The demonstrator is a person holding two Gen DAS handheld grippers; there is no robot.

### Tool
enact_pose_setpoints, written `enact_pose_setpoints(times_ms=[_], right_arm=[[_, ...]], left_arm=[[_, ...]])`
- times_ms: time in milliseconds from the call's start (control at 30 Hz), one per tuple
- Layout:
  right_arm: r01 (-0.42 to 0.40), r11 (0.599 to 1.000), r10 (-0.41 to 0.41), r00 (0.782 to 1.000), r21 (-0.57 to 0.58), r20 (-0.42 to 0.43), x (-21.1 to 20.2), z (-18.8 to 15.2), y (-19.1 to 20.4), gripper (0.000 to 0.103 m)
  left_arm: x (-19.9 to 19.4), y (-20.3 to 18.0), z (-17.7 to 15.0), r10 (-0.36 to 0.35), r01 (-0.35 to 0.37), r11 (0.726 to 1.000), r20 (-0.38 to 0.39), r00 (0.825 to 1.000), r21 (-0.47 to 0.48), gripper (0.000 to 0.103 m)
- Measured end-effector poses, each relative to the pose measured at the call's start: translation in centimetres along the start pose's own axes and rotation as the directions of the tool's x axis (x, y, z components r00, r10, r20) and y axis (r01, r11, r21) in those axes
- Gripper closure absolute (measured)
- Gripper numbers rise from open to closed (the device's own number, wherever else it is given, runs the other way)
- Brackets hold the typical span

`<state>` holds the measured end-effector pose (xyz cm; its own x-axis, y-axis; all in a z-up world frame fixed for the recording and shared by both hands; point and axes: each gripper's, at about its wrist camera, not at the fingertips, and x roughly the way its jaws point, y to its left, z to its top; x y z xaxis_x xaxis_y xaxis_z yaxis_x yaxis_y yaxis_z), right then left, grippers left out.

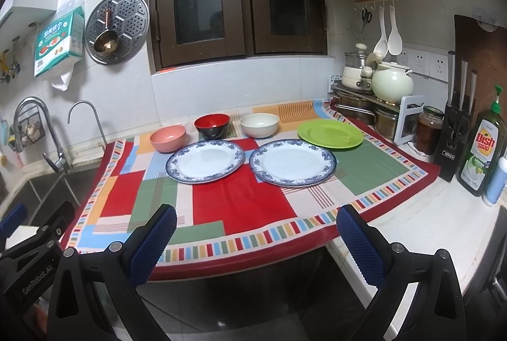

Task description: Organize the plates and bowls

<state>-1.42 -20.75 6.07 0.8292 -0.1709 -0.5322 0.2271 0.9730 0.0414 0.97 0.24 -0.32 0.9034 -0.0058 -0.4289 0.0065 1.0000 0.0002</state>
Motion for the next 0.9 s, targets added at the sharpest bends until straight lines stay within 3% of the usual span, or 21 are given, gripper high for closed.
enact_pose_setpoints(times_ms=[500, 900], right_arm=[[-0.001, 1.000, 0.001, 1.000, -0.004, 0.001, 0.1, 0.1, 0.3, 0.001], [0.027, 1.000, -0.027, 1.000, -0.003, 0.007, 0.5, 0.0, 2.4, 0.001]], left_arm=[[0.0, 0.1, 0.0, -0.003, 0.003, 1.000, -0.003, 1.000, 0.004, 0.000], [1.2, 2.5, 0.3, -0.006, 0.006, 0.998, -0.005, 1.000, 0.061, 0.000]])
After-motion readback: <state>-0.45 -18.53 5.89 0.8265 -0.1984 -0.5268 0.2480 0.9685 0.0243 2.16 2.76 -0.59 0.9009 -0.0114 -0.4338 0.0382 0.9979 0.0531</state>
